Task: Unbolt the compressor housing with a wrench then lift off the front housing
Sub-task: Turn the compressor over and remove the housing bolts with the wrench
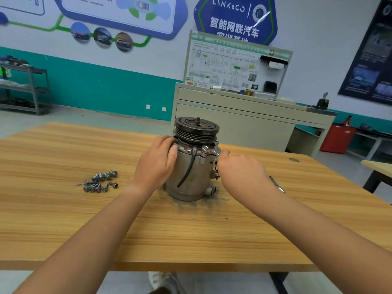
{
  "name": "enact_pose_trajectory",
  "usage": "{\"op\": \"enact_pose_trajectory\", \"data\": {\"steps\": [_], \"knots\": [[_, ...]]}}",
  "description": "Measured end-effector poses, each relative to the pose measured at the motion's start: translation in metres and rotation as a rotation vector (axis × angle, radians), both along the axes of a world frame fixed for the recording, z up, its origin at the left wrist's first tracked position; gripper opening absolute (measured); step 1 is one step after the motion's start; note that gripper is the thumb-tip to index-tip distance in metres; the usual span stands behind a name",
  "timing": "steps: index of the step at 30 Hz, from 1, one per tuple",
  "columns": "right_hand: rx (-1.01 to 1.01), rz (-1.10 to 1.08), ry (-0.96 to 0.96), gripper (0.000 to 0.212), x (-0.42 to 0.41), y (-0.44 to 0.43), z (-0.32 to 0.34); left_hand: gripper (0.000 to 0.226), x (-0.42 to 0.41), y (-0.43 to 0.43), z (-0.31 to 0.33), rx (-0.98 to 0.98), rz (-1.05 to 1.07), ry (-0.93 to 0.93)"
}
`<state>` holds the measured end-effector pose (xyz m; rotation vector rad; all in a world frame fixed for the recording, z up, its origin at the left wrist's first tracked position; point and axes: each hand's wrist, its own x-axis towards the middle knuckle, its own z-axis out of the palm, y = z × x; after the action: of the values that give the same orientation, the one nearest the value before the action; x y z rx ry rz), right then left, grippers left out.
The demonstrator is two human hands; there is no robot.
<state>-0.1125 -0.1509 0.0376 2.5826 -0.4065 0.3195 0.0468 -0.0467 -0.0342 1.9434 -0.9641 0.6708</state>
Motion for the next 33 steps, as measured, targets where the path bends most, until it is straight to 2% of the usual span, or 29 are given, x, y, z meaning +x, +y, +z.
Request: {"op": "enact_pose_trajectory", "data": {"steps": [4, 8, 12, 15, 18, 21, 27, 33], "knots": [[0.014, -0.028, -0.004, 0.059, 0.002, 0.002, -0.003, 0.055, 0.006, 0.003, 0.004, 0.026, -0.054, 0.034], [0.008, -0.035, -0.004, 0.059, 0.005, 0.002, -0.006, 0.052, 0.018, 0.009, 0.008, 0.165, -0.050, -0.042], [-0.007, -0.027, -0.017, 0.054, 0.004, 0.000, -0.007, 0.037, 0.025, 0.010, 0.010, 0.260, -0.061, -0.087], [0.045, -0.020, -0.035, 0.045, 0.004, -0.004, -0.007, 0.039, 0.025, 0.012, 0.013, 0.332, -0.006, -0.147], [0.049, -0.013, -0.040, 0.038, 0.006, -0.008, -0.005, 0.051, 0.018, 0.013, 0.015, 0.385, 0.097, -0.195], [0.056, 0.014, -0.056, 0.026, 0.006, -0.011, 0.000, 0.054, 0.010, 0.012, 0.013, 0.381, 0.148, -0.188], [0.112, 0.037, -0.074, 0.016, 0.012, -0.018, 0.005, 0.034, -0.005, 0.014, 0.012, 0.314, 0.258, -0.272], [0.111, 0.043, -0.014, 0.014, 0.015, -0.024, 0.018, 0.037, -0.014, 0.008, 0.003, 0.201, 0.265, -0.166]]}}
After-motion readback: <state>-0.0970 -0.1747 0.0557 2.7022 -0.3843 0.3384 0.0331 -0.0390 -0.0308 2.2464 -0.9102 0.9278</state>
